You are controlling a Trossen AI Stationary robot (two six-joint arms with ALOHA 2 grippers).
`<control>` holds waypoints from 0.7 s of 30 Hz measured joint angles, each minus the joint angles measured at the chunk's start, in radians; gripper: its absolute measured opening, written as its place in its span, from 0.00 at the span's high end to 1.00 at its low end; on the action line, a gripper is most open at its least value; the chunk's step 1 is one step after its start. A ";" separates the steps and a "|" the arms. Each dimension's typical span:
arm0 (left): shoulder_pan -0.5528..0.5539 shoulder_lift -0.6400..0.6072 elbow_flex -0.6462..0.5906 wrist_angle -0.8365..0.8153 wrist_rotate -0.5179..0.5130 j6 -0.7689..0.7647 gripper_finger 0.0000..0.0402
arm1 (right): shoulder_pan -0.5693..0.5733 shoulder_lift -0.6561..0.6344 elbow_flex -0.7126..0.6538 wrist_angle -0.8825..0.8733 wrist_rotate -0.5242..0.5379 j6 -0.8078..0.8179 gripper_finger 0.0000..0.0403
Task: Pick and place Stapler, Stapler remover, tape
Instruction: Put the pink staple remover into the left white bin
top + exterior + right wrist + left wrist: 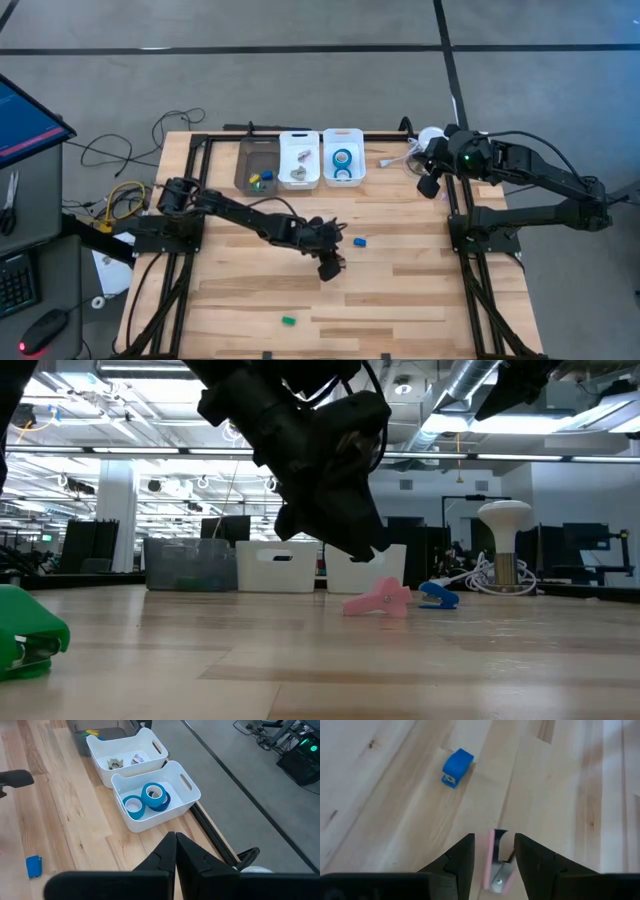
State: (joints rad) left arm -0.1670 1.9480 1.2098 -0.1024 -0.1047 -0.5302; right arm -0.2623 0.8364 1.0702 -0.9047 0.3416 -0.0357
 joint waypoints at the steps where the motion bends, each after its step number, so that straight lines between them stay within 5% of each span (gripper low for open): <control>1: 0.003 0.000 0.000 0.000 0.000 0.000 0.67 | 0.000 0.000 0.000 0.000 0.000 0.000 1.00; 21: 0.004 -0.001 -0.061 0.068 0.045 -0.033 0.67 | 0.000 0.000 0.000 0.000 0.000 0.000 1.00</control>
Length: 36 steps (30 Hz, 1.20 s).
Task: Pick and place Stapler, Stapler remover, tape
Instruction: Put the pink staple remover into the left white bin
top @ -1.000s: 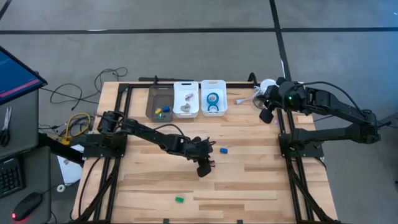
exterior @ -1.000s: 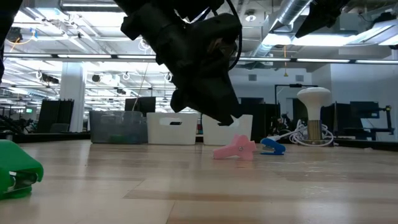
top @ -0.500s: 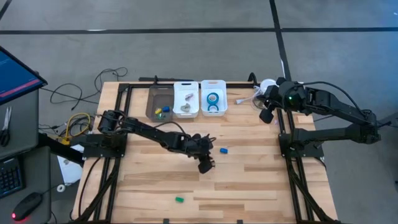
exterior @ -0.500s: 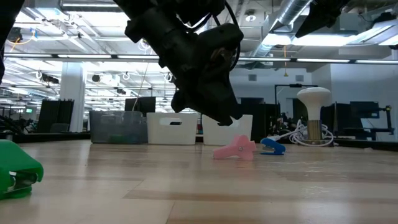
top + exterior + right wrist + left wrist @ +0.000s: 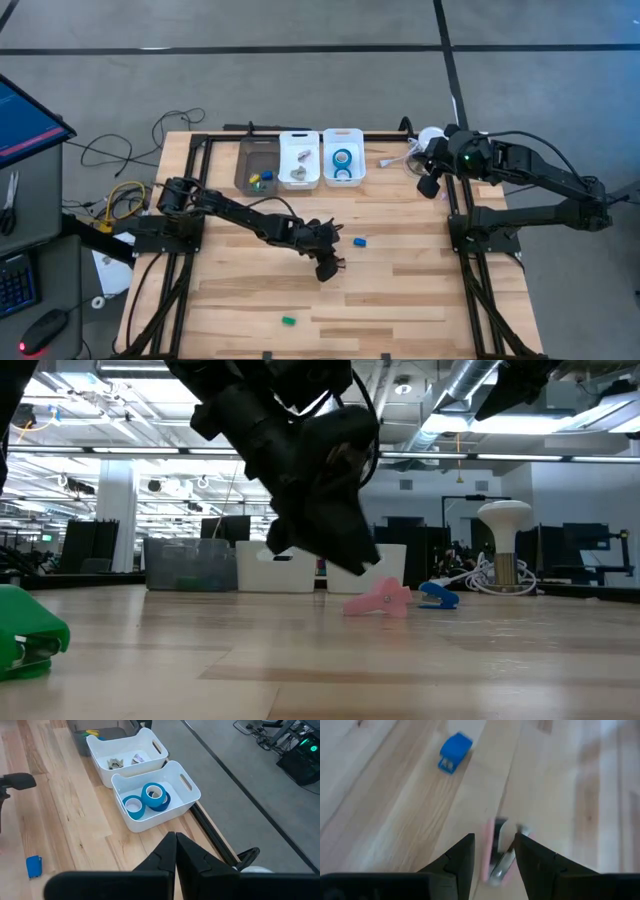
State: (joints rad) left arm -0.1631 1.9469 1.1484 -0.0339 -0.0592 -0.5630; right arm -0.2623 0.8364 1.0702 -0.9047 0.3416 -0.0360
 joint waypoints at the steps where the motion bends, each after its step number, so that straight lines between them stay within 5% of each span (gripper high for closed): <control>1: 0.000 0.000 0.000 0.010 0.000 0.000 0.67 | 0.000 0.000 0.000 0.000 0.000 0.000 1.00; 19: 0.008 0.090 0.001 0.119 0.034 -0.019 0.69 | 0.000 0.000 0.000 0.000 0.000 0.001 1.00; 30: 0.008 0.088 0.001 0.121 0.034 -0.019 0.97 | 0.000 0.000 0.000 0.000 0.000 0.001 1.00; 36: 0.008 0.088 0.001 0.122 0.034 -0.019 0.99 | 0.000 0.000 0.000 0.000 0.000 0.000 1.00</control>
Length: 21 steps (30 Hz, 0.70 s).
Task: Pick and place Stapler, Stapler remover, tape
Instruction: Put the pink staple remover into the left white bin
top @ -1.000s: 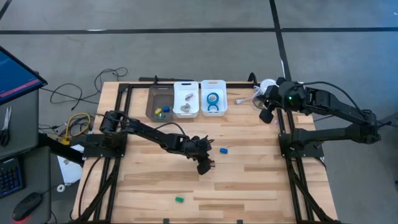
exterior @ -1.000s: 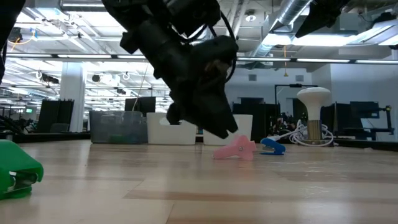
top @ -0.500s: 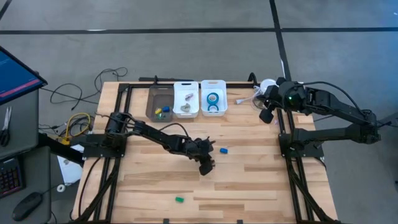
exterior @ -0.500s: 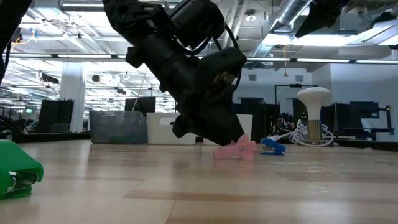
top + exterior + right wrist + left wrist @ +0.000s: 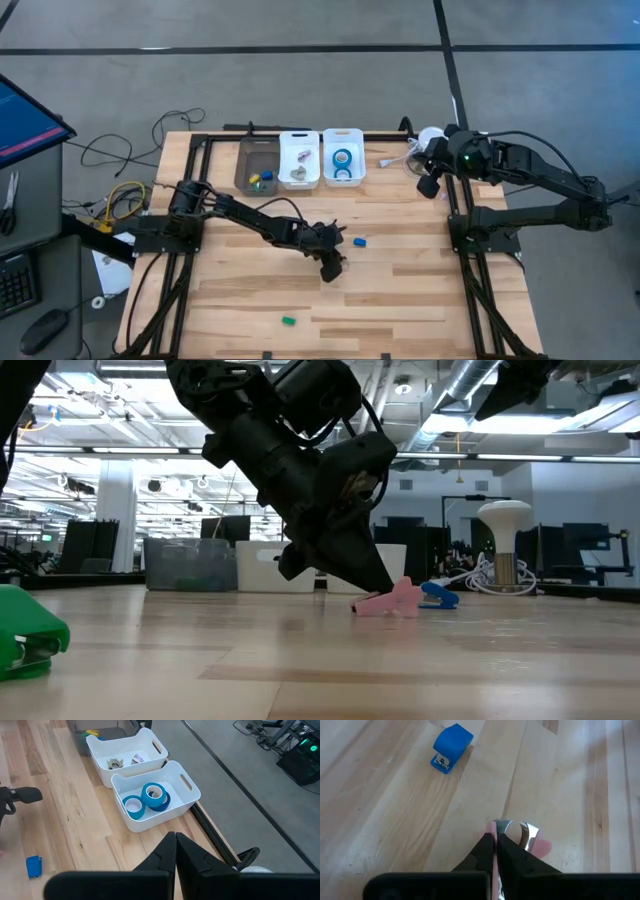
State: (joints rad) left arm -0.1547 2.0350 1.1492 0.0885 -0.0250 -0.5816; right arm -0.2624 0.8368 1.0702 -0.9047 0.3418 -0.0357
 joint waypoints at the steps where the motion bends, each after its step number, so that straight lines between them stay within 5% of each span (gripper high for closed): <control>1: 0.000 0.000 0.000 0.000 0.000 0.000 0.99 | 0.000 0.000 0.000 0.000 0.000 0.000 1.00; 11: 0.006 -0.014 0.001 0.006 0.000 0.008 0.99 | 0.000 0.000 0.000 0.000 0.000 -0.014 1.00; 21: 0.098 -0.198 0.003 -0.056 -0.111 0.160 1.00 | 0.000 0.000 0.000 0.000 0.000 -0.017 1.00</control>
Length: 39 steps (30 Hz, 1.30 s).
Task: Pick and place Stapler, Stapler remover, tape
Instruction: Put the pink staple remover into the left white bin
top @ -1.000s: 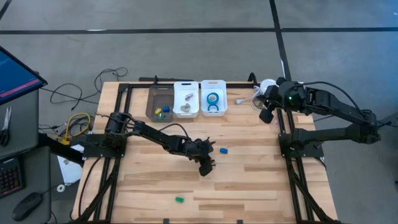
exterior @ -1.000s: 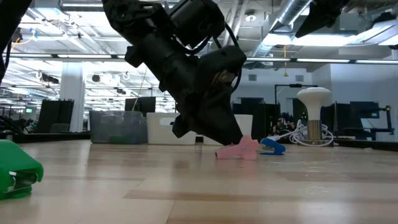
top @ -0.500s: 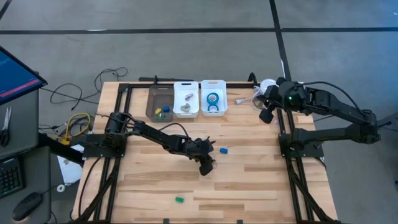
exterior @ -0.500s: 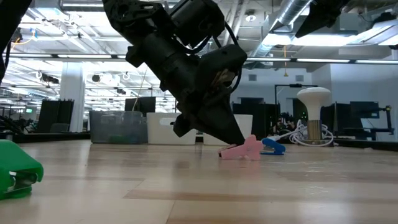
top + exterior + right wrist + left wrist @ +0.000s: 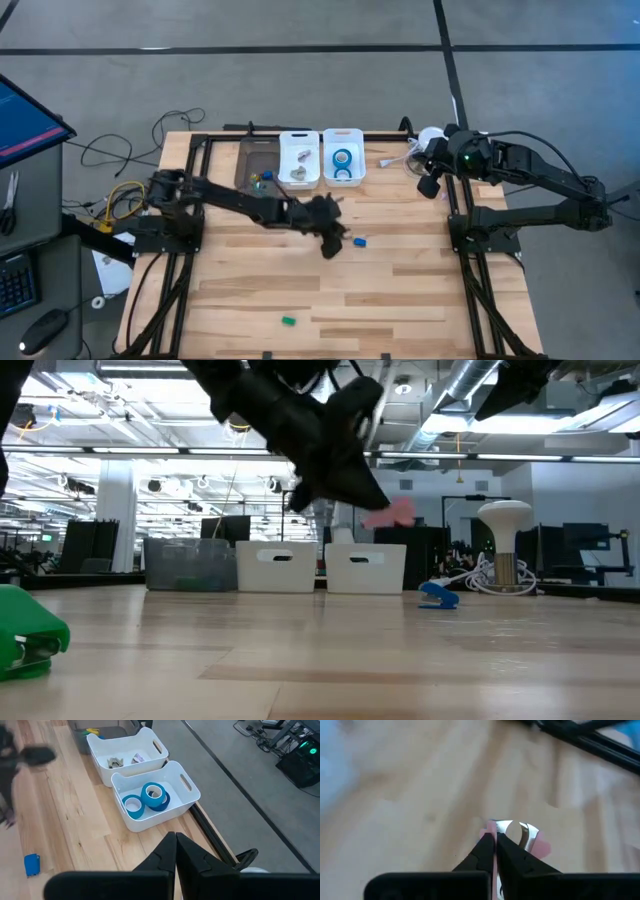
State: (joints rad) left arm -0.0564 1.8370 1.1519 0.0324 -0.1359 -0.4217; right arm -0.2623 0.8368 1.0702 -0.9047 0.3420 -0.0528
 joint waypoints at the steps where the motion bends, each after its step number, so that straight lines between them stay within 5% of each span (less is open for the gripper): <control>1: 0.014 -0.023 0.000 -0.019 -0.022 0.014 1.00 | 0.000 0.000 0.000 0.000 0.000 0.000 1.00; 13: 0.208 -0.329 -0.125 -0.288 -0.276 0.059 1.00 | 0.000 0.000 0.000 -0.005 0.000 -0.002 1.00; 22: 0.347 -0.508 -0.258 -0.274 -0.294 0.024 1.00 | -0.002 0.000 0.000 -0.004 0.001 -0.003 1.00; 29: 0.448 -0.478 -0.258 -0.200 -0.252 0.050 1.00 | -0.002 0.000 0.000 0.001 0.003 -0.002 1.00; 39: 0.552 -0.242 -0.259 -0.023 -0.132 -0.028 1.00 | -0.002 0.000 0.000 0.000 0.003 0.001 1.00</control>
State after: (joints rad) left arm 0.4955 1.5953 0.8932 0.0095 -0.2683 -0.4501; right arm -0.2642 0.8364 1.0702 -0.9043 0.3454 -0.0521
